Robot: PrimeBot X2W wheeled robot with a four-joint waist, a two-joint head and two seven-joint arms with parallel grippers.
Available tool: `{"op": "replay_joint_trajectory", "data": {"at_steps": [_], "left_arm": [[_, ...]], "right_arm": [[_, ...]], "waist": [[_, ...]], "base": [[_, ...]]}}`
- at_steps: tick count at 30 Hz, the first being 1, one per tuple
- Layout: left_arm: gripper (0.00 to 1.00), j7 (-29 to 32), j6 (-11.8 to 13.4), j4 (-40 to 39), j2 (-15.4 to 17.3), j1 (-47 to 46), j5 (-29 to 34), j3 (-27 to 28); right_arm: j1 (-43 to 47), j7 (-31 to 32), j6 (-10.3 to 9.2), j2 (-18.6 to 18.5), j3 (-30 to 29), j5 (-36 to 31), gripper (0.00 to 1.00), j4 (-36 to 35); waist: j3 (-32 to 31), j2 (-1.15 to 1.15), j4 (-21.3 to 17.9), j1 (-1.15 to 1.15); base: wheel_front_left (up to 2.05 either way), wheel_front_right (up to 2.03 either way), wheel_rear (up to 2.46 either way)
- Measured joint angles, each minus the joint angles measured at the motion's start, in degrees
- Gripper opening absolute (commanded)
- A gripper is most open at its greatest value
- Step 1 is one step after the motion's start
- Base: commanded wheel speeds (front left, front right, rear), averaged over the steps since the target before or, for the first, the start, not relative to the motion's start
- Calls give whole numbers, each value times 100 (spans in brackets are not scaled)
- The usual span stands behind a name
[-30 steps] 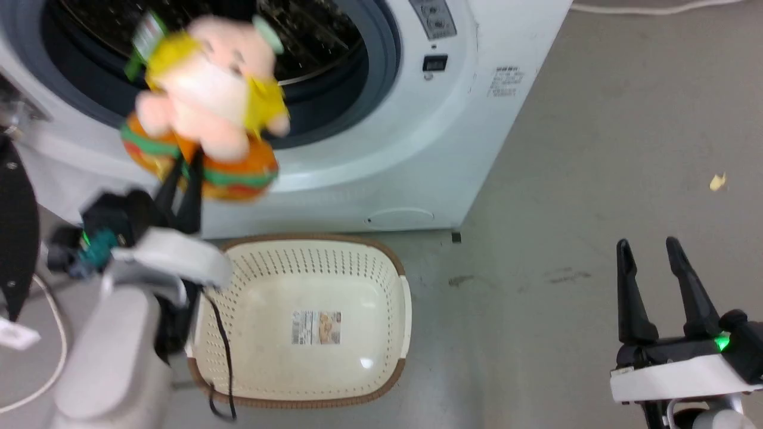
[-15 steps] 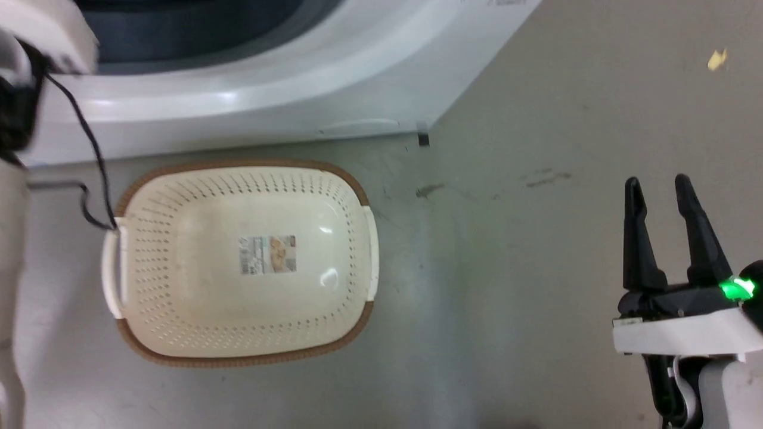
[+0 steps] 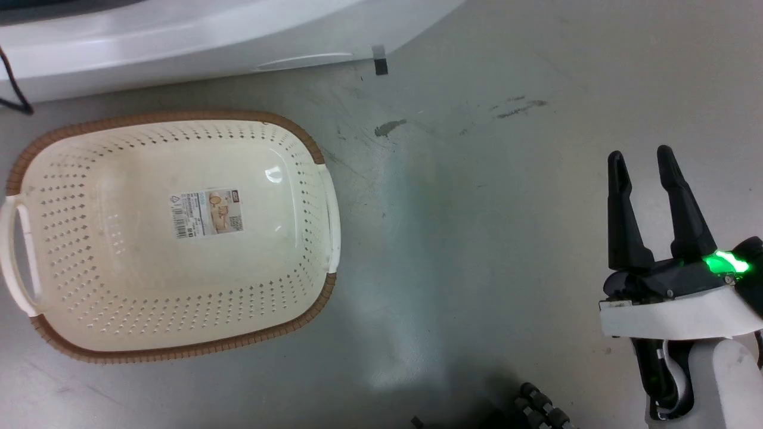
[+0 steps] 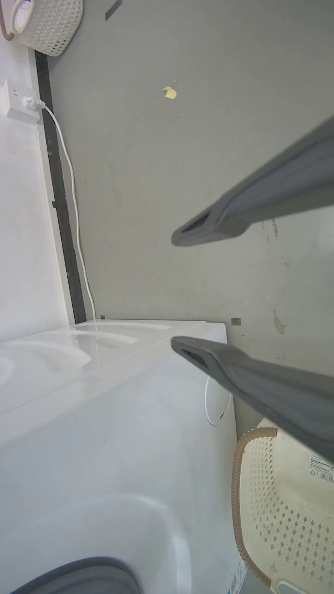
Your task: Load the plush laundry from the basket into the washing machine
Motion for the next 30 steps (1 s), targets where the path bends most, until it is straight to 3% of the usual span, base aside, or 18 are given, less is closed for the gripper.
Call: {"op": "replay_joint_trajectory", "data": {"at_steps": [8, 9, 10, 17, 30], "left_arm": [[0, -223, -32, 687, -102, -352, 48, -208], [10, -308, -35, 758, -119, -352, 48, -218], [100, -393, -36, 829, -127, -352, 49, -234], [100, -1198, -52, 1269, -313, -103, -86, -286], [100, -2771, -102, 1435, -954, 1987, -761, -365]], "right_arm": [[-51, 0, 0, 0, -3, 33, 100, 29], [-61, -1, 0, 0, -8, 32, 100, 33], [-68, -1, 0, 0, -12, 31, 100, 40], [-83, 0, 0, 0, -155, -168, 100, 79], [593, -1, 0, -1, -465, -900, 100, 209]], "waist": [[110, 0, -32, -1], [90, 0, -23, -1], [62, 0, -13, -1], [-373, 0, 102, -1], [-2166, 0, 580, -3]], "base": [[0, 0, 0], [0, 0, 0], [0, 0, 0], [0, 0, 0], [0, 0, 0]]}}
